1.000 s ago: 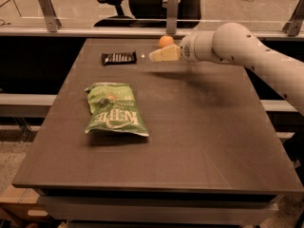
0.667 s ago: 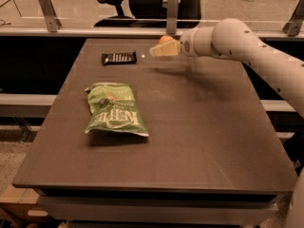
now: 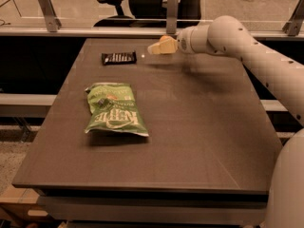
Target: Move orange near green jalapeno chip bag
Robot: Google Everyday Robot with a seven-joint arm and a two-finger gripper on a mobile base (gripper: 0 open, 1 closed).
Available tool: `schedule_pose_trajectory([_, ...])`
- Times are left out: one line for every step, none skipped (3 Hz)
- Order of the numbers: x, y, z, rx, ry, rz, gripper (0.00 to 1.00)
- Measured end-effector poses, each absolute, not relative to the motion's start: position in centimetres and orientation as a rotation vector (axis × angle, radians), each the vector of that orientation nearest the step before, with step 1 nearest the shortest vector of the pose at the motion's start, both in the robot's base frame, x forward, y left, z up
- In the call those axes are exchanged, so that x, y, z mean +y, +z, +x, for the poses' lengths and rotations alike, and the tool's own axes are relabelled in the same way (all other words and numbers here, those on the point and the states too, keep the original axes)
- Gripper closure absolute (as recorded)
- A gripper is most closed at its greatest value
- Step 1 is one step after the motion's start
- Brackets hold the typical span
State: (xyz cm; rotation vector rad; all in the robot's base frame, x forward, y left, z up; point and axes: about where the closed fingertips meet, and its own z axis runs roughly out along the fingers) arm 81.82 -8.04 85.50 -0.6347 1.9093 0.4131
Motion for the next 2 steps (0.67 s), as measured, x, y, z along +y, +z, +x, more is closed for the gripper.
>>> schedule_pose_trajectory([-7.23, 83.19, 83.18, 1.93, 0.466, -0.628, 0.0])
schedule_pose_trajectory([-7.05, 83.16, 83.78, 1.929, 0.47, -0.63, 0.0])
